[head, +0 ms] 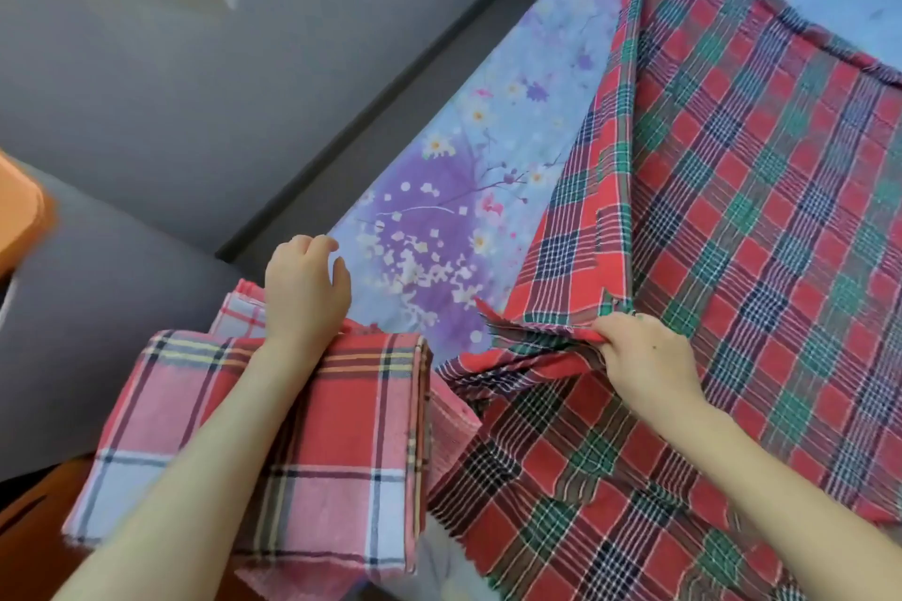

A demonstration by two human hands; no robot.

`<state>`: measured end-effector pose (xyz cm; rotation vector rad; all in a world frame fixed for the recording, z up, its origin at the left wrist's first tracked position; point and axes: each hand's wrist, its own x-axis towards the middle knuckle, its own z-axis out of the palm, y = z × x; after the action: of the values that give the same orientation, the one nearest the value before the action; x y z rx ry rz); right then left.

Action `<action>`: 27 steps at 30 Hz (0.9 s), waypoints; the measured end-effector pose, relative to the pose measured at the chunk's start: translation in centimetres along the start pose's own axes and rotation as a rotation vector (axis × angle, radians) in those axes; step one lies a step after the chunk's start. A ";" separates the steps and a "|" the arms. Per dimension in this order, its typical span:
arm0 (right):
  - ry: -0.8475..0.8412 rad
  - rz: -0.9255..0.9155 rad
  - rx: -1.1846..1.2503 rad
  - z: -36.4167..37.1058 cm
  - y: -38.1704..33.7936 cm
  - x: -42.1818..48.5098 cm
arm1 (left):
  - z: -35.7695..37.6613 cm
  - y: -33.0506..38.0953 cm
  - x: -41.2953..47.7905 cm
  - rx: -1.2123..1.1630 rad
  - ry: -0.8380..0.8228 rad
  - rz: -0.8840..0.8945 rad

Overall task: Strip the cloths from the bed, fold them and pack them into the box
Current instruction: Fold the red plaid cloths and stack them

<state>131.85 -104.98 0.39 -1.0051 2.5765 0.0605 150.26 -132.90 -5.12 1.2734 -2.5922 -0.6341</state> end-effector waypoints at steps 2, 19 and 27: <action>0.083 0.015 0.004 -2.4 1.0 -3.0 | -0.6 1.2 0.1 0.006 -0.038 0.016; 0.396 0.271 0.435 -11.8 7.7 -20.0 | -5.2 31.0 -16.3 -0.174 -0.454 0.933; 0.517 0.342 0.852 -10.0 10.3 -29.4 | -6.0 38.1 -26.5 -0.677 -0.798 0.157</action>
<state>141.66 -80.01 19.19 -0.2658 2.7083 -1.2320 141.58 -93.15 18.09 0.6501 -2.5217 -2.0885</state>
